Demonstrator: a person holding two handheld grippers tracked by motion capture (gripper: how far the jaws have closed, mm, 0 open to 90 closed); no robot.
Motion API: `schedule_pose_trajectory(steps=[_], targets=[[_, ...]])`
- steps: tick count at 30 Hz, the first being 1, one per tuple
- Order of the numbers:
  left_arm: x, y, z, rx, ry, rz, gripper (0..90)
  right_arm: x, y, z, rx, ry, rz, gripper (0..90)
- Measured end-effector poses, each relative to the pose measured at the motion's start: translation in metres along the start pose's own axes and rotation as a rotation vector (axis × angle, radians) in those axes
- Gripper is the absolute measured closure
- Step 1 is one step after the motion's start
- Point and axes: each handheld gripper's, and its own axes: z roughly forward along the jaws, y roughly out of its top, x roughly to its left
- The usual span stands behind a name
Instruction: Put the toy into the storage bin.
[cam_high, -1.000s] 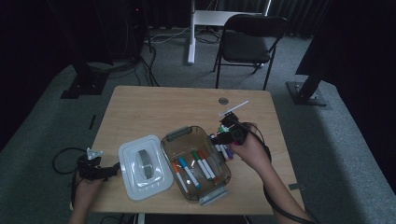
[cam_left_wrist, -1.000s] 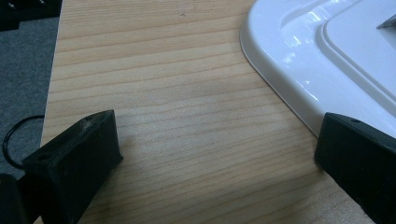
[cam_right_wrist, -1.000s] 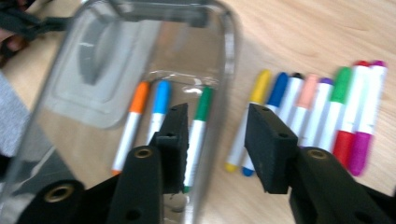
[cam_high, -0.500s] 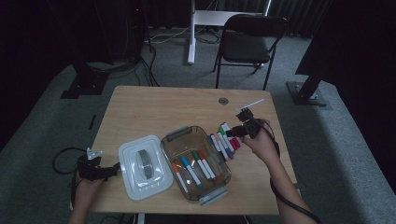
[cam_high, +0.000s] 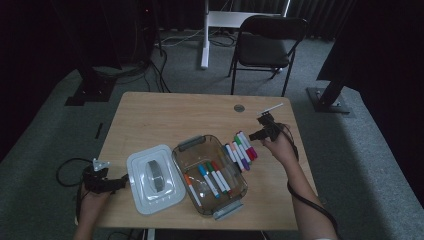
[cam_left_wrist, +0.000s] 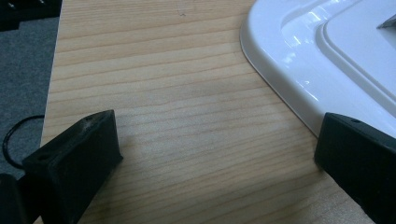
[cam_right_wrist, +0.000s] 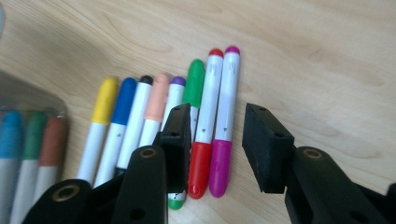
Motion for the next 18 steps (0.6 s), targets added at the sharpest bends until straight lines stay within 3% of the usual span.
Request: schedule_pose_trajectory(steps=[8,18], targets=[[0.000,0.000,0.000,0.000,0.000,0.000,0.6,-0.006,-0.001,0.040,0.084,-0.008,0.016,66.3],[0.000,0.000,0.000,0.000,0.000,0.000,0.5,-0.012,0.000,0.060,0.134,-0.032,0.032,69.0]])
